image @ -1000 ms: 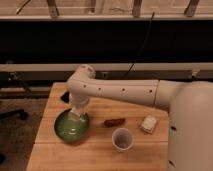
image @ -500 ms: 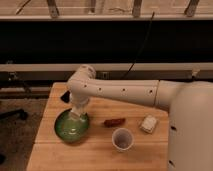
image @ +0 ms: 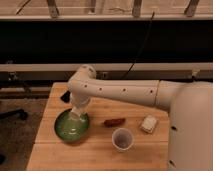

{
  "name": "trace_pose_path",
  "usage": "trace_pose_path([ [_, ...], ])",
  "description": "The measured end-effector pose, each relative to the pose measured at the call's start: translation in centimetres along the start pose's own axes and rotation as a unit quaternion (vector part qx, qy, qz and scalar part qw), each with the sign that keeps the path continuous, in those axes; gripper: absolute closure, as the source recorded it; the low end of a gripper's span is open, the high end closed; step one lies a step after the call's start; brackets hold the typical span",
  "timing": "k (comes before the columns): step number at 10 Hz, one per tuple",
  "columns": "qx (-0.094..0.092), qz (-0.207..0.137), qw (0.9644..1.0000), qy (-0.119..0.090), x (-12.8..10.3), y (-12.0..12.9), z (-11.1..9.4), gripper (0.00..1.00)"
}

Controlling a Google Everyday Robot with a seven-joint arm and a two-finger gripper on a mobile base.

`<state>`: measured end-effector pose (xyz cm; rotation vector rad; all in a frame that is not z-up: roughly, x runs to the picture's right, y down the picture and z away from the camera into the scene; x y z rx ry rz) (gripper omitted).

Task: Place the bottle in the ceramic bowl

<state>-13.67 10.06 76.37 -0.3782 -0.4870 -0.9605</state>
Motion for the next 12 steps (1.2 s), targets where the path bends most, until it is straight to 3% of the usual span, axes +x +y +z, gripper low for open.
trace_pose_path([
  [2,-0.006,-0.006,1.0,-0.004,-0.2,0.2,0.3,0.85],
  [4,-0.014,-0.019,0.9996,-0.014,-1.2,0.3,1.3,0.71],
  [7,-0.021,-0.043,0.9984,-0.03,-2.2,0.3,2.1,0.39],
  [9,-0.025,-0.059,0.9972,-0.039,-3.0,0.0,2.7,0.22],
  [12,-0.033,-0.076,0.9955,-0.045,-3.6,-0.3,3.3,0.2],
])
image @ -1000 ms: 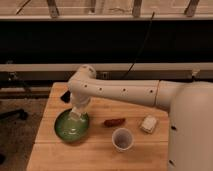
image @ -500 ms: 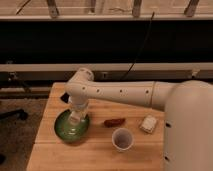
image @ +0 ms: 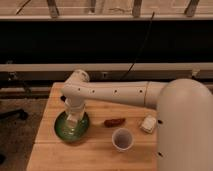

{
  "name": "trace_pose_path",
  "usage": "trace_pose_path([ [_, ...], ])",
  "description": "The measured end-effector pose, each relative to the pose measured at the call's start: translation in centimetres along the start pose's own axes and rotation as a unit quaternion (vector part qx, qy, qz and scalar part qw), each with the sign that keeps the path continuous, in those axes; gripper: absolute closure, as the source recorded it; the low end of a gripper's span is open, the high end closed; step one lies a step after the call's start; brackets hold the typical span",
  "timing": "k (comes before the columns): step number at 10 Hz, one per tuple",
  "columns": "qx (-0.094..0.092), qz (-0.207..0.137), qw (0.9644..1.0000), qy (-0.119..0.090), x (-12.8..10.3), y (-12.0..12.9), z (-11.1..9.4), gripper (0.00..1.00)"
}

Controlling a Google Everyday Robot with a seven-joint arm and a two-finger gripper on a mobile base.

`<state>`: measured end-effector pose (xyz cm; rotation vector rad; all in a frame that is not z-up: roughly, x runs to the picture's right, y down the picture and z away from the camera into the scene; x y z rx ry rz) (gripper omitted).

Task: Place the bottle in the ceramic bowl

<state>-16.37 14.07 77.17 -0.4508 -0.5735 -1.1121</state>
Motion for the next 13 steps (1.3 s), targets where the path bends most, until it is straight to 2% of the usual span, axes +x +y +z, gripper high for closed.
trace_pose_path([
  [3,-0.009,-0.012,0.9999,0.002,-0.5,-0.4,0.0,0.2],
  [5,-0.009,-0.006,0.9999,0.008,0.1,-0.3,-1.0,0.2],
  [8,-0.008,0.003,0.9997,0.021,1.3,-0.5,-3.9,0.2],
  [10,-0.009,0.005,0.9997,0.021,1.8,-0.6,-5.1,0.2],
  [13,-0.007,-0.001,0.9998,0.02,1.6,-0.8,-4.0,0.2],
])
